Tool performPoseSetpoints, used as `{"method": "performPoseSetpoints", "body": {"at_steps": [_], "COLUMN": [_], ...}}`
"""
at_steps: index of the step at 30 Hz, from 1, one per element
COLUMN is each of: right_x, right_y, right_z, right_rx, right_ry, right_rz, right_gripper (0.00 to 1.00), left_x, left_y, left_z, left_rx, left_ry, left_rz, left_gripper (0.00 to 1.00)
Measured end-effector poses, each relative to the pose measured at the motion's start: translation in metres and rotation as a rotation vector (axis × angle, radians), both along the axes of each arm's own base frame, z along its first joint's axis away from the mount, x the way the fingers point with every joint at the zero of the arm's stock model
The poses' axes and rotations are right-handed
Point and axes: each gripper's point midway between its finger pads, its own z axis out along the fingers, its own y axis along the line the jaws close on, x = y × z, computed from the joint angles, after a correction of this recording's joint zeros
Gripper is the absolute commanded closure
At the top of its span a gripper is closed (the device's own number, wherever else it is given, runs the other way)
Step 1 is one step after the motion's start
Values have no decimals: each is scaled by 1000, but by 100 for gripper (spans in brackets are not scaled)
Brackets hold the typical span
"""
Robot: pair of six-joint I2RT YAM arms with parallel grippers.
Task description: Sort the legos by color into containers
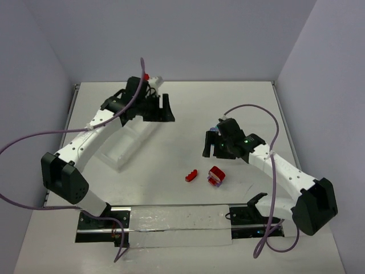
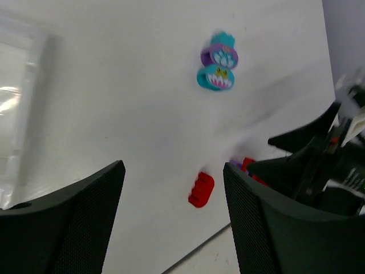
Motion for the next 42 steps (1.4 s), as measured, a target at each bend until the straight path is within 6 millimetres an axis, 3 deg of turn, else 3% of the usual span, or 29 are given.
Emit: {"method": "performPoseSetpoints", "body": {"at_steps": [4, 8, 12, 15, 22, 28, 35, 39, 41, 42], "right_x": [-2, 2, 16, 31, 44, 44, 44, 44, 44, 44], "right_y": [-4, -11, -17, -29, -59, -60, -59, -58, -58, -58], "right_z": [13, 18, 36, 54, 78, 80, 80, 80, 80, 80], "right_rx": [5, -33, -30, -9, 8, 13, 17, 21, 24, 25], "right_ry": [-36, -35, -68, -107, -178, -181, -180, -178, -177, -177], "right_rz": [-9, -37, -86, -150, -262, -263, -261, -258, -256, -255], "right_gripper": [9, 8, 7, 7, 7, 7, 7, 7, 7, 7], "left_x": [-51, -101, -123, -135, -149, -142, -144, -144, -143, -142], "left_y": [-36, -60, -74, -83, -100, -97, -98, -99, -99, -99], "left_z": [-49, -99, -127, -143, -175, -200, -216, -219, -220, -219], "left_rx": [78, 171, 244, 295, 381, 451, 501, 517, 521, 524], "left_ry": [81, 166, 189, 179, 145, 124, 107, 94, 88, 84], "left_rz": [-211, -369, -447, -482, -512, -477, -474, -473, -467, -465], "left_gripper": [20, 14, 6, 6, 21, 32, 47, 69, 92, 100]}}
